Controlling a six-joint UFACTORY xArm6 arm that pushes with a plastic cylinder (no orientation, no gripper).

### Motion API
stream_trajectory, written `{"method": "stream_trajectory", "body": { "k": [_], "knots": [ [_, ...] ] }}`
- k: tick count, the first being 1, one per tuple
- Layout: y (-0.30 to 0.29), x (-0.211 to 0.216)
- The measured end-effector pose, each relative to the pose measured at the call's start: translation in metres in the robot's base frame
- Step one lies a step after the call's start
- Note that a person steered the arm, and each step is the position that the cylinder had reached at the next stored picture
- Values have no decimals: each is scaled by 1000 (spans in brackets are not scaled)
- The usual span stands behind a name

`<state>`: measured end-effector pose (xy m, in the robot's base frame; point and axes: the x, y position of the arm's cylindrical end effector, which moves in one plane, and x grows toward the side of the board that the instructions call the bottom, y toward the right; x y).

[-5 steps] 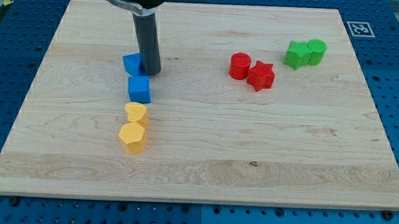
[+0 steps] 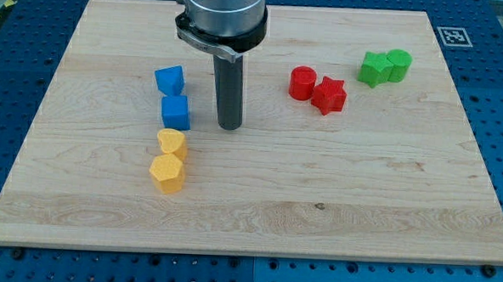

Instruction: Slide the red star slightly up

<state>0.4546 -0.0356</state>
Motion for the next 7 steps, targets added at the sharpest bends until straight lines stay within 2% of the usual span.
{"method": "stream_trajectory", "body": {
  "k": [1, 2, 3, 7],
  "knots": [
    [17, -3],
    [76, -14],
    [100, -15],
    [117, -16]
  ]
}}
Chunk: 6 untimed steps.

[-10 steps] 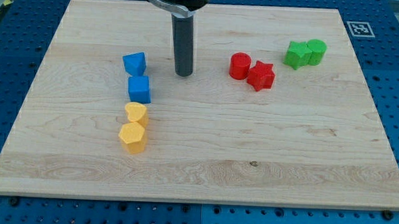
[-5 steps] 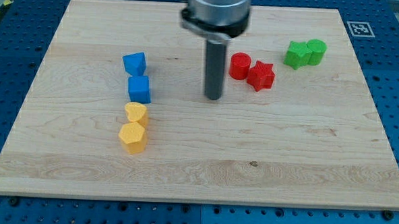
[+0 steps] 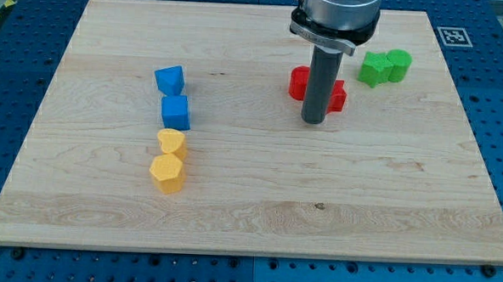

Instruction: Slide the red star slightly up

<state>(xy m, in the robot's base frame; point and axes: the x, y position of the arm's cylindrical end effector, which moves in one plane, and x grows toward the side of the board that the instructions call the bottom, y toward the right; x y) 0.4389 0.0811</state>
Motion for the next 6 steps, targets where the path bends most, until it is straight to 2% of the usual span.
{"method": "stream_trajectory", "body": {
  "k": [6],
  "knots": [
    [31, -11]
  ]
}}
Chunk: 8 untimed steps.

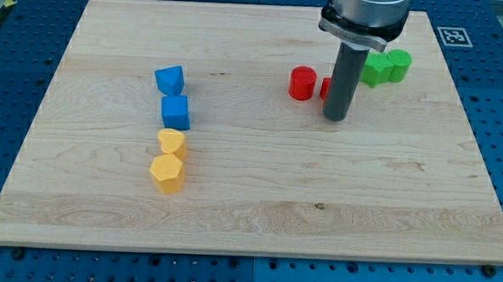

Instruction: Slide the red star slightly up

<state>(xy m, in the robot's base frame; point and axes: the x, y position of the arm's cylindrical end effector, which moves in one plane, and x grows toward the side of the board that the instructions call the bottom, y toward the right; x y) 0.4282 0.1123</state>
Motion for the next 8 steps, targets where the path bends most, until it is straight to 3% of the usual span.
{"method": "stream_trajectory", "body": {
  "k": [5, 8],
  "knots": [
    [4, -48],
    [3, -52]
  ]
}}
